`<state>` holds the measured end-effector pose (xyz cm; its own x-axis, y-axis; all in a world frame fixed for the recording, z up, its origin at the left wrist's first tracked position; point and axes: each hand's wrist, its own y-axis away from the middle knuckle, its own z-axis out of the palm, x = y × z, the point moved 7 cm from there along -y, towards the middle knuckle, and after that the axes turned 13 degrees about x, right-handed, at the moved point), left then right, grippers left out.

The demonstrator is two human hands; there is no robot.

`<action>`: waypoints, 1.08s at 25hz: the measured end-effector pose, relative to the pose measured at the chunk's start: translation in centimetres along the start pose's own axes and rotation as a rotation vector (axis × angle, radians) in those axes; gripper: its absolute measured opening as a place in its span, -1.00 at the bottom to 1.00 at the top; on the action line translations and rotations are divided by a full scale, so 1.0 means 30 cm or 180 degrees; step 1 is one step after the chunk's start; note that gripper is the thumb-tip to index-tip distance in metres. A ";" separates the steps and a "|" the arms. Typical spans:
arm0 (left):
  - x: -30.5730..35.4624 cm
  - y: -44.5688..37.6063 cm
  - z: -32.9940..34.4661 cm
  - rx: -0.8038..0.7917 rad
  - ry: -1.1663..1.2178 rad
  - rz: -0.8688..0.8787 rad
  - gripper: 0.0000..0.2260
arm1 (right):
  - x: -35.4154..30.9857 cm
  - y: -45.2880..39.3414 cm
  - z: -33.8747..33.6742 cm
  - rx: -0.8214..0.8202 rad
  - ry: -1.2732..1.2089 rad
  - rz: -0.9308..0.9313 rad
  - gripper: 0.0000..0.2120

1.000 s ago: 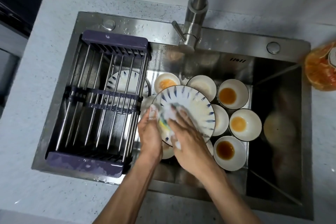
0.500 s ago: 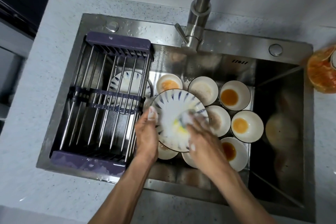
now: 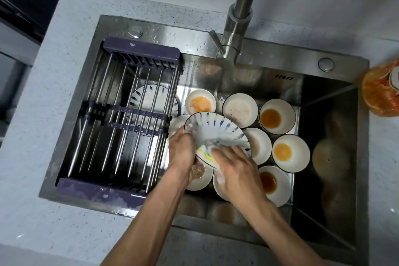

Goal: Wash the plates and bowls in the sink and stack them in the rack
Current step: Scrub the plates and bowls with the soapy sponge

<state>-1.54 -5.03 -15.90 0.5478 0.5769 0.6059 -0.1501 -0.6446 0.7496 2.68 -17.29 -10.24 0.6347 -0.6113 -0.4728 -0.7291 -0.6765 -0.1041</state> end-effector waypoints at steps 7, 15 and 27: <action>0.014 0.018 0.016 -0.0624 0.0164 0.0475 -0.71 | 0.199 0.004 -0.015 0.0304 -0.4254 0.3383 -0.61; -0.039 0.069 0.024 -0.1036 0.1523 -0.0821 -0.58 | 0.336 0.021 0.107 0.1158 -0.4095 0.4583 -0.65; -0.025 0.131 0.048 -0.1203 0.1633 -0.0389 -0.59 | -0.012 -0.219 -0.057 0.0626 -0.0984 0.0659 -0.50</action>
<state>-1.36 -8.72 -13.80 0.1304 0.8616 0.4905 -0.4423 -0.3923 0.8065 7.69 -13.32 -7.88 0.3846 -0.5537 -0.7385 -0.8872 -0.4426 -0.1303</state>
